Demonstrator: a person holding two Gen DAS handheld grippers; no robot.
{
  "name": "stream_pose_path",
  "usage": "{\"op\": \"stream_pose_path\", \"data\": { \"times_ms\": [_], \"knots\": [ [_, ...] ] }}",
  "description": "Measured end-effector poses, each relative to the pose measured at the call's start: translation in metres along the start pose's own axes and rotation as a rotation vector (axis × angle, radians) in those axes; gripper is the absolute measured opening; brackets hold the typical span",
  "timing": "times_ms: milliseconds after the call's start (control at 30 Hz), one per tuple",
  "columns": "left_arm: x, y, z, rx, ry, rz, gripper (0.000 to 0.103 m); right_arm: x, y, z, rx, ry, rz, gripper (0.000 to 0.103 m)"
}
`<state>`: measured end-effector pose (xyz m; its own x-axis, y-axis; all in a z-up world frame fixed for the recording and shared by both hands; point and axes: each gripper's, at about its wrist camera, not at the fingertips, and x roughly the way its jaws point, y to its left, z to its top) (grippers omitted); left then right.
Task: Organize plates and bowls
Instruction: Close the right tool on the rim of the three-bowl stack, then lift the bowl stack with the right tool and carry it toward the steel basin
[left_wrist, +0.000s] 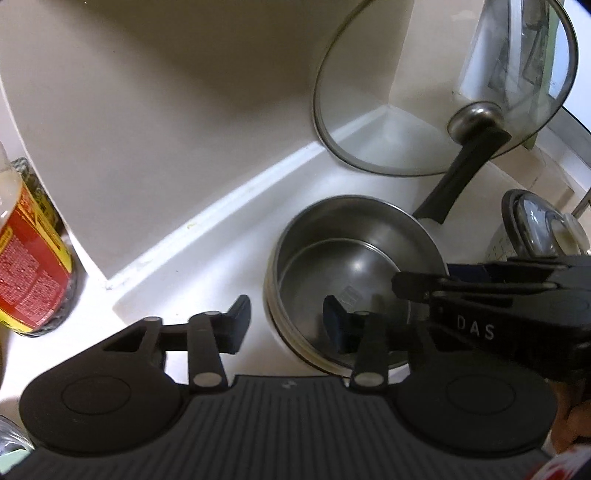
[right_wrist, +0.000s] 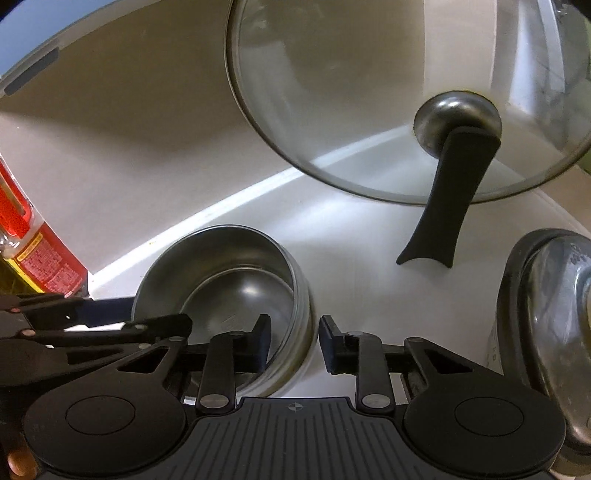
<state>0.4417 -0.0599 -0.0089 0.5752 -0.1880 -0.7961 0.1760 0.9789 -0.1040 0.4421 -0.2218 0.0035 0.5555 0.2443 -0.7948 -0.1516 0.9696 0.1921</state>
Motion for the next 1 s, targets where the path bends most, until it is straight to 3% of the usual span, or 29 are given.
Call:
{"op": "stream_pose_path", "data": {
  "times_ms": [333,1000],
  "knots": [
    [-0.014,0.003,-0.015,-0.018,0.009,0.018,0.032,-0.003,0.018,-0.004,-0.099,0.05,-0.002,0.027],
    [-0.102,0.056,-0.111,-0.151,0.017,0.088,0.033,-0.043,0.109,-0.072,-0.249,0.124,0.142,0.027]
  ]
}}
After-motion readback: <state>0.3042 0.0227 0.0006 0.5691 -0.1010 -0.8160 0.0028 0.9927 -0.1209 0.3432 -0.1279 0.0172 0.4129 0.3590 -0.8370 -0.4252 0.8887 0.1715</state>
